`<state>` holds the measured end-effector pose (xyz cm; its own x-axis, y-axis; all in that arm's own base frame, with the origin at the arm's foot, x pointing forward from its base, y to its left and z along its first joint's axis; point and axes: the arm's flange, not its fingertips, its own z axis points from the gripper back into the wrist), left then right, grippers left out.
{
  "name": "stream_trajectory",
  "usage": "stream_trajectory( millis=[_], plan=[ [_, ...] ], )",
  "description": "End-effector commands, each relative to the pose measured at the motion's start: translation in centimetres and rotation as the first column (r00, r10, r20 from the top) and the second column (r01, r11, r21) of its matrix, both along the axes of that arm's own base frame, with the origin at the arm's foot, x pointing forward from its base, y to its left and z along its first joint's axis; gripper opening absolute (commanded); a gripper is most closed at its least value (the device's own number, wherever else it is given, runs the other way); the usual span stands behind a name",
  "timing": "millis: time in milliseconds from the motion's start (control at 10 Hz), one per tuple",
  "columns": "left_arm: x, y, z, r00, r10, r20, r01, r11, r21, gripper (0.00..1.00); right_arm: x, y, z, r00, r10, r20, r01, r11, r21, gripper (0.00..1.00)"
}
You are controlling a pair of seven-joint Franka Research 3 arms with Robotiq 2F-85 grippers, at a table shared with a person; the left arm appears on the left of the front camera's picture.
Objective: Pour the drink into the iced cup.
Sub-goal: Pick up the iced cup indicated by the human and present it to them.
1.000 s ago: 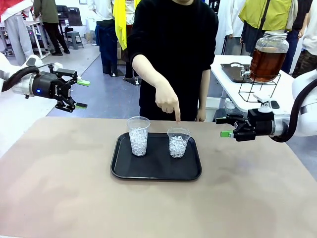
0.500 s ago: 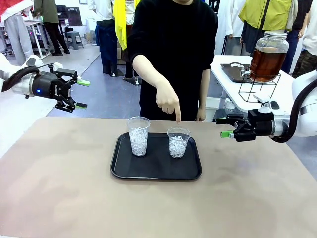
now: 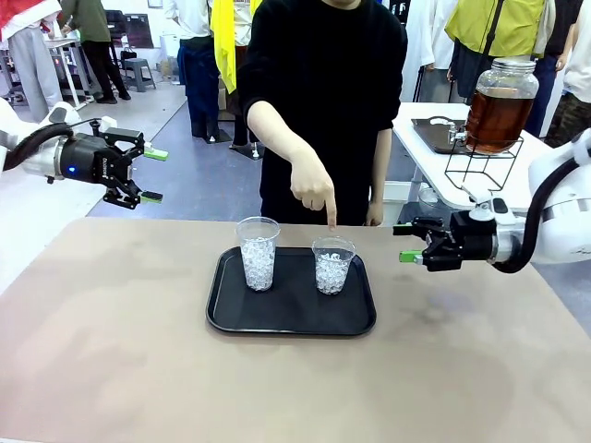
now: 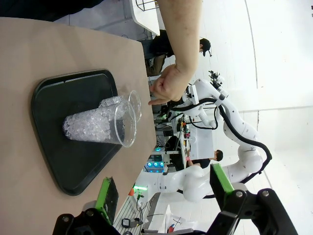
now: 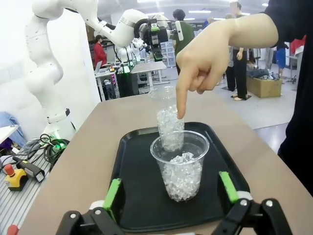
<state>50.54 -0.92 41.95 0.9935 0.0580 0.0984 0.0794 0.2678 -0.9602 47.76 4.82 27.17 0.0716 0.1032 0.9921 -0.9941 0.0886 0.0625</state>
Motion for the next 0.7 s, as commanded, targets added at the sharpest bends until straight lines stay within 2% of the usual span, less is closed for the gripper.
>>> stream_trajectory(
  millis=[0,600],
  plan=[
    [-0.2,0.0,0.0,1.000,0.002,0.002,-0.002,1.000,0.002,1.00,0.8,1.7,-1.4,0.999,-0.026,0.032,0.026,1.000,0.016,1.00],
    [-0.2,0.0,0.0,1.000,0.002,0.002,-0.002,1.000,0.002,1.00,1.4,4.8,-4.5,1.000,0.016,0.019,-0.017,1.000,0.020,1.00]
  ],
)
